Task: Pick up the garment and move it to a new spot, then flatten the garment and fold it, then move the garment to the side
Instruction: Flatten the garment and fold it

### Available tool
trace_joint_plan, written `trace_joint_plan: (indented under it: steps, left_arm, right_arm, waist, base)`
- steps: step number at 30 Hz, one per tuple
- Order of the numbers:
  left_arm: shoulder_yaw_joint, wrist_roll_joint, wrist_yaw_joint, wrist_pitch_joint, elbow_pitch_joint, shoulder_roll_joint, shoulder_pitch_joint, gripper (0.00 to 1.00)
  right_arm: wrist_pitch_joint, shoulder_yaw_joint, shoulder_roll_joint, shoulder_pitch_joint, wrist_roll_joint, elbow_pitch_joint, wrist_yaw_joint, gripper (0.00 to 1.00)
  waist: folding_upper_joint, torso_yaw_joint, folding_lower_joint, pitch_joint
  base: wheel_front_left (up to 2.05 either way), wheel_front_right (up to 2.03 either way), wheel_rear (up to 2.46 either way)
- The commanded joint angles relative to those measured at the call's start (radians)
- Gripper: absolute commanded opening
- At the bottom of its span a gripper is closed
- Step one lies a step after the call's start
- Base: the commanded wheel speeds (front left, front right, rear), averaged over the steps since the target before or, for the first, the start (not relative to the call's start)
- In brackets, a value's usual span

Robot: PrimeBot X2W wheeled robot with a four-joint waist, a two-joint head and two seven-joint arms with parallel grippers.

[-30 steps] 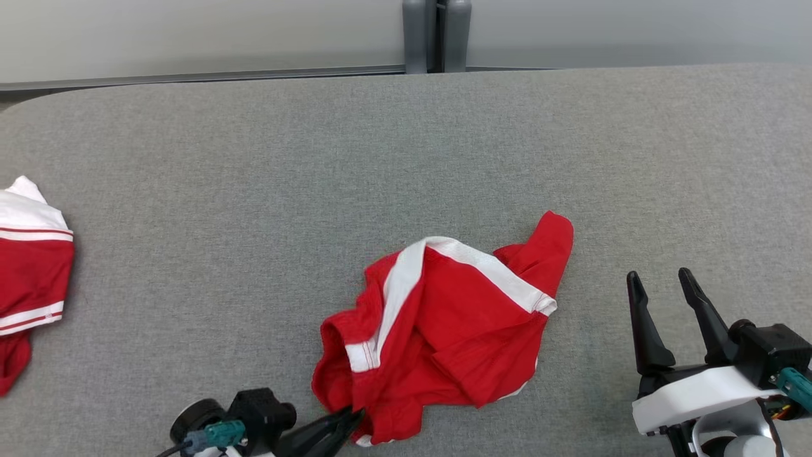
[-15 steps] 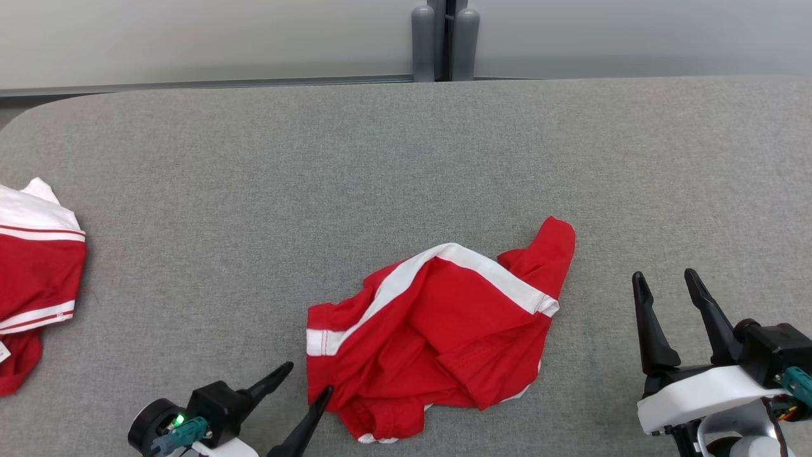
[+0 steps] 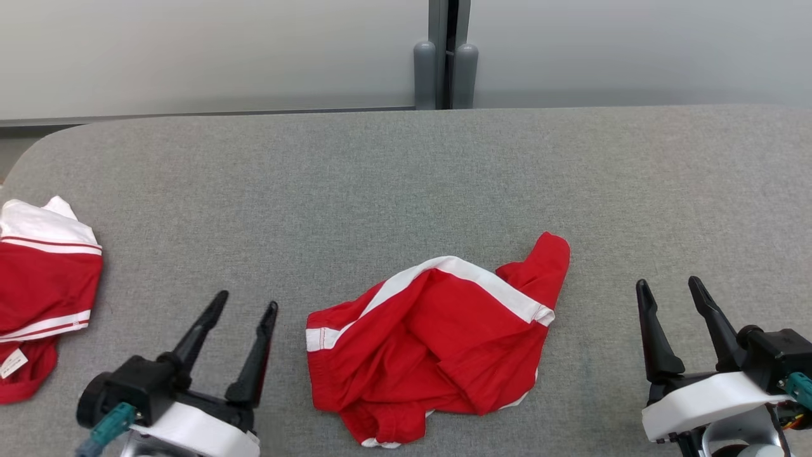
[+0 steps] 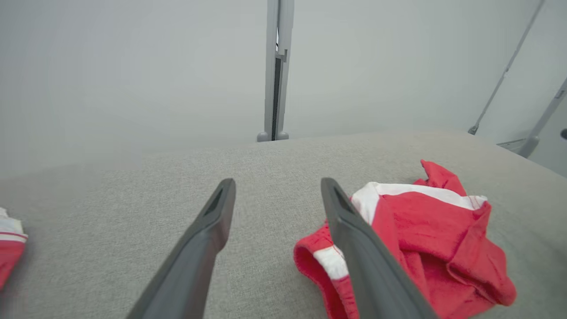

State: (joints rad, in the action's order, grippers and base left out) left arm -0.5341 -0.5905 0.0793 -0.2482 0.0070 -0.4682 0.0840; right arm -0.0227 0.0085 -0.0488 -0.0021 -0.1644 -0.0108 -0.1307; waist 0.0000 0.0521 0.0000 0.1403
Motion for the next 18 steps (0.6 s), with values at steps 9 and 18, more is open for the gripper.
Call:
trace_joint_plan:
  steps: [9,18]
  left_arm:
    - [0.221,0.011,0.079,-0.018,0.020,0.038,-0.048,1.00]
    - [0.276,0.049,0.052,-0.017,0.045,0.042,-0.093,1.00]
  right_arm:
    - [-0.029,0.007,-0.003,0.038,0.018,-0.026,0.000,1.00]
    - [-0.038,0.011,-0.003,0.058,0.010,-0.042,0.000,1.00]
  waist:
    - [0.0000,0.001,0.0000,-0.051]
    - [0.0000,0.000,0.0000,-0.069]
  base:
    - [0.00,0.00,0.00]
    - [0.00,0.00,0.00]
